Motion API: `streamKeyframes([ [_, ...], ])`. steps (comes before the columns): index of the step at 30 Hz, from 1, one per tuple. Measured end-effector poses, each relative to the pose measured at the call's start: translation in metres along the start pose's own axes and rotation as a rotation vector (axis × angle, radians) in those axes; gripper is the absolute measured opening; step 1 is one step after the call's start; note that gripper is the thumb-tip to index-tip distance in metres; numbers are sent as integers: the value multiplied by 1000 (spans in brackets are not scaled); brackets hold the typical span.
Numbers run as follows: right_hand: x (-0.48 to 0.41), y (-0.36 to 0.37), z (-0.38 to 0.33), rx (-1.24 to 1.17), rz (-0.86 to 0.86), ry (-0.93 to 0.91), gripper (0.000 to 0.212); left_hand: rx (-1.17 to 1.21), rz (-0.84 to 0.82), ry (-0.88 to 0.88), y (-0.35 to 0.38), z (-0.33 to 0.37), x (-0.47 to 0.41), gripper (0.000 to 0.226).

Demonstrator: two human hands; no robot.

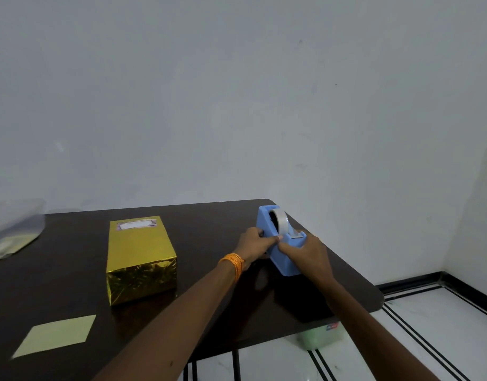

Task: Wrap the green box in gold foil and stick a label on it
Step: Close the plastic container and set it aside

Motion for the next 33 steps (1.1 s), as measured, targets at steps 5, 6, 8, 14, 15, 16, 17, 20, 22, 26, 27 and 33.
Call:
streamKeyframes([
  [5,-12,-22,25,39,12,6,30,-44,10,0,33,11,-14,39],
  [6,-14,-25,28,52,14,7,28,-55,9,-2,36,13,-15,39],
  [8,-16,-30,34,60,17,18,27,-72,4,-3,42,16,-17,39],
  [14,-15,-34,37,56,21,38,28,-89,-18,14,50,17,-22,50],
  [15,-14,-34,37,56,16,49,27,-86,-26,12,51,16,-22,53],
  [16,-15,-33,38,56,12,59,27,-86,-36,8,52,16,-20,57],
  [17,-15,-33,38,51,6,68,28,-89,-41,7,52,16,-18,60],
  [20,-12,-33,38,15,6,106,45,-157,1,30,45,17,-10,68],
  [22,-3,-38,28,32,109,77,64,-215,66,95,33,20,0,59],
  [26,18,-53,-22,209,422,-201,58,-197,166,207,-3,32,26,32],
  [27,21,-50,-40,229,451,-283,51,-162,177,220,-16,34,33,30],
  [33,18,18,-133,-80,269,-379,25,-183,378,415,-116,51,104,19],
])
Point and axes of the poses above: each hand's wrist, its own x-axis away from the middle knuckle, its own y-axis out of the palm, z = x × y, the point moved 6 cm from there along -x, towards the middle knuckle, and after that the axes turned 14 degrees about -y, right-handed, at the moved point
